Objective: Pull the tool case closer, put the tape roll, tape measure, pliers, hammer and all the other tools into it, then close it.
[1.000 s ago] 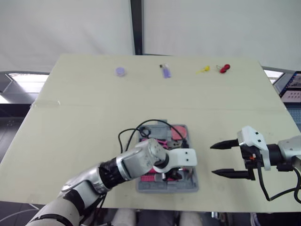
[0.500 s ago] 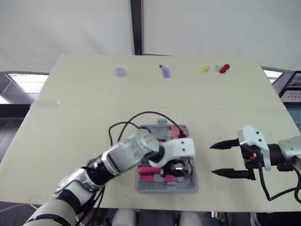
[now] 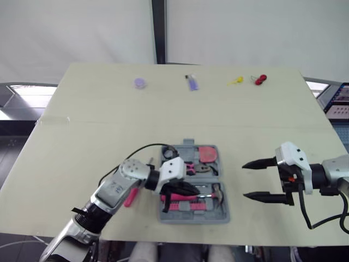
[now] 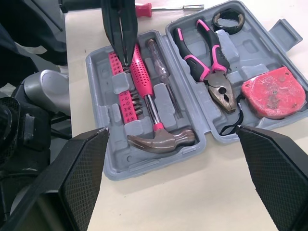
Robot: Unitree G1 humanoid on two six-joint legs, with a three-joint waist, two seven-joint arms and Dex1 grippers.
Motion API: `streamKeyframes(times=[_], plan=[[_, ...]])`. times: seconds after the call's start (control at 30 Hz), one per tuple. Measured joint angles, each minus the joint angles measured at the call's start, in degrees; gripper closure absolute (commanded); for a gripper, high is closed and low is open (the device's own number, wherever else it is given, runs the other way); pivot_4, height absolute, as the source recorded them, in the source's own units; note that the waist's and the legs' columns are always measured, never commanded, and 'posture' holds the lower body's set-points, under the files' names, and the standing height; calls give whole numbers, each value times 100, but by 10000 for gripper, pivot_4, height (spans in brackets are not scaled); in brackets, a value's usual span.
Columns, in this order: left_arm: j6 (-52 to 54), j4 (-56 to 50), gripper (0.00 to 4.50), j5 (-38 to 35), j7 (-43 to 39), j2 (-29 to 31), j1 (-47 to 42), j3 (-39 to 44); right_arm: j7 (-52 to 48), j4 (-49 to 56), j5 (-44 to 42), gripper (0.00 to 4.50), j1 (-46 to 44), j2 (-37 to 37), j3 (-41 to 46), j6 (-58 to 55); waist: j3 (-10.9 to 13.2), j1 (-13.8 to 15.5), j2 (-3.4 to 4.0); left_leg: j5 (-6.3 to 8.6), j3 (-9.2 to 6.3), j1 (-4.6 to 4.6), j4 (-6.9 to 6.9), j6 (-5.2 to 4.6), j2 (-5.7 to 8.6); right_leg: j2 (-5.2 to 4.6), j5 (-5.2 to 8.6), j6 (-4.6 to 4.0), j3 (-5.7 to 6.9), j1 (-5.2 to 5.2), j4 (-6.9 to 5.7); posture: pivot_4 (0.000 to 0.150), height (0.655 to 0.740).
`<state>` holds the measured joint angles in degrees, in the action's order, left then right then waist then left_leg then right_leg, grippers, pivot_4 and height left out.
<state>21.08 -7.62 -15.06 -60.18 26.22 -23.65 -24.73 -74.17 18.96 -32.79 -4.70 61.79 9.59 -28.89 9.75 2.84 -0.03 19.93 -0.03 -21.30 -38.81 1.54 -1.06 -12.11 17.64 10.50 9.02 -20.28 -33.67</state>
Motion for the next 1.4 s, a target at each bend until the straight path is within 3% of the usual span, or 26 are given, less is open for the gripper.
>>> streamKeyframes(times=[0.37, 0.8, 1.4], plan=[[-803, 913, 43609, 871, 149, -14, 211, -127, 57, -10, 2, 0, -90, -39, -9, -17, -1, -4, 2, 0, 1, 1, 0, 0, 0, 0, 0, 0, 1, 0, -2, 1500, 7400], [-1200, 1101, 43609, 1290, 146, -56, 159, -282, 125, 9, -3, 0, -67, -68, -11, -104, -14, 7, 4, 1, 0, 16, 0, -1, 0, 0, 0, 0, 3, 19, 1, 1500, 7400], [-1873, 1263, 43609, 1964, 301, 6, 167, -656, 126, 94, -7, 0, -47, -67, 4, -159, -166, -7, 20, 11, 5, 123, 54, -5, -2, 0, 0, 0, 11, 137, 58, 1500, 7400]])
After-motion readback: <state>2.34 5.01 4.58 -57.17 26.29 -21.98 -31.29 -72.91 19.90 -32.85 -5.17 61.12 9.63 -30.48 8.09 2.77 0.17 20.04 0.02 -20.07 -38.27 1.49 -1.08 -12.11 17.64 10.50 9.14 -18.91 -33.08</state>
